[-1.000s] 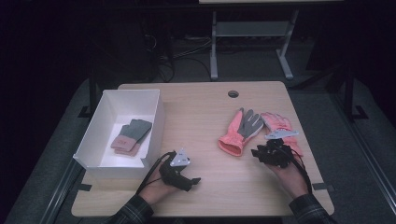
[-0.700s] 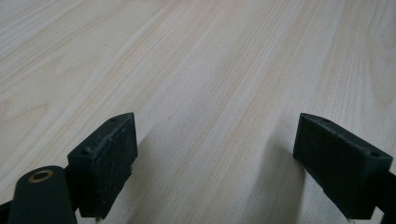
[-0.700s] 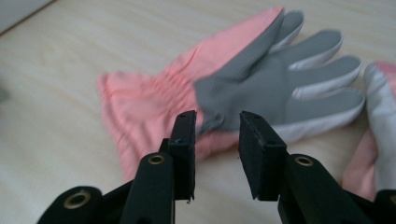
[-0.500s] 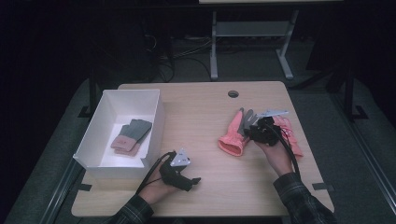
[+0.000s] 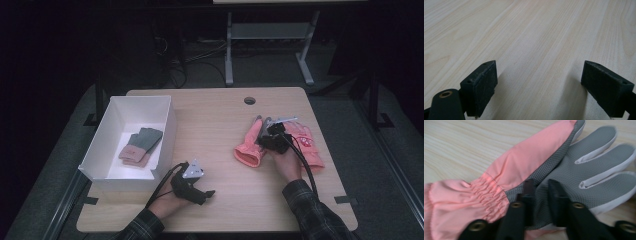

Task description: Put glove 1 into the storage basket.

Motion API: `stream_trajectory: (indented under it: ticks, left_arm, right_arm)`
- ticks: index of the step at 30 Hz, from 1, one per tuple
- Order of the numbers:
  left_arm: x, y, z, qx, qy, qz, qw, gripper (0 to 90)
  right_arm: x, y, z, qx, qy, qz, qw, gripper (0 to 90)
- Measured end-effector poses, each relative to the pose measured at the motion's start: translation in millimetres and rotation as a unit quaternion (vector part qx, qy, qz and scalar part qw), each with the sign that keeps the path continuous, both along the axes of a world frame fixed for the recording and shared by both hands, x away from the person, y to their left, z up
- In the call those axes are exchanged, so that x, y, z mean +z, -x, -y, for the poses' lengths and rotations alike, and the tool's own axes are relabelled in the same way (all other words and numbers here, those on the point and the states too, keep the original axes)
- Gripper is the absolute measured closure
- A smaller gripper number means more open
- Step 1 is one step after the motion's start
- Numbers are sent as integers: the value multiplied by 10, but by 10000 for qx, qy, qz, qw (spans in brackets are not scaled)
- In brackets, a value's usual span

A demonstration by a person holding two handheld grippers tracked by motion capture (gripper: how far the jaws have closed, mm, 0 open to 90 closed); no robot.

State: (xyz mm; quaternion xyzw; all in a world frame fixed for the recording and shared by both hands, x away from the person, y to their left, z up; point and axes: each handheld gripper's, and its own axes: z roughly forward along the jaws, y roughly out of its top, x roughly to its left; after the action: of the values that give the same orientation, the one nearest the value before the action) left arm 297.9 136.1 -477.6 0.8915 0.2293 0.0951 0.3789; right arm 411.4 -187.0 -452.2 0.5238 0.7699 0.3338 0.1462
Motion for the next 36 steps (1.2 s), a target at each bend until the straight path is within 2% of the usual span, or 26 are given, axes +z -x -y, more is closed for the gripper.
stream_trajectory:
  ticks: [2,3,6,9,16,20,25,30,33,36]
  left_arm:
    - [2,1,2,5,-5,-6,10000,128]
    - [3,1,2,5,-7,-7,10000,128]
    - [3,-1,4,-3,-9,-9,10000,128]
    - [3,-2,5,-10,-11,-9,10000,128]
    - [4,-2,5,-6,-15,-7,10000,128]
    - [3,-1,6,-2,-13,-6,10000,127]
    - [1,-4,7,-3,-7,28,10000,128]
    - [0,1,11,18,9,6,10000,127]
    - [1,-2,10,8,0,24,10000,128]
    - [0,-2,10,10,4,24,10000,128]
  right_arm:
    - [-20,-14,-10,83,-23,39,10000,877]
    - [-12,-16,-15,131,0,59,9999,893]
    - [14,-17,13,218,-99,76,9997,900]
    - [88,4,73,322,-331,43,9989,900]
    - [265,162,102,768,-477,67,9959,900]
    - [357,317,81,1063,-716,46,9917,900]
    - [399,525,-24,1598,-693,-46,9847,900]
    - [334,669,-116,2073,-701,-191,9756,900]
    - [269,695,-161,2196,-605,-285,9733,880]
    - [273,718,-168,2146,-556,-156,9750,744]
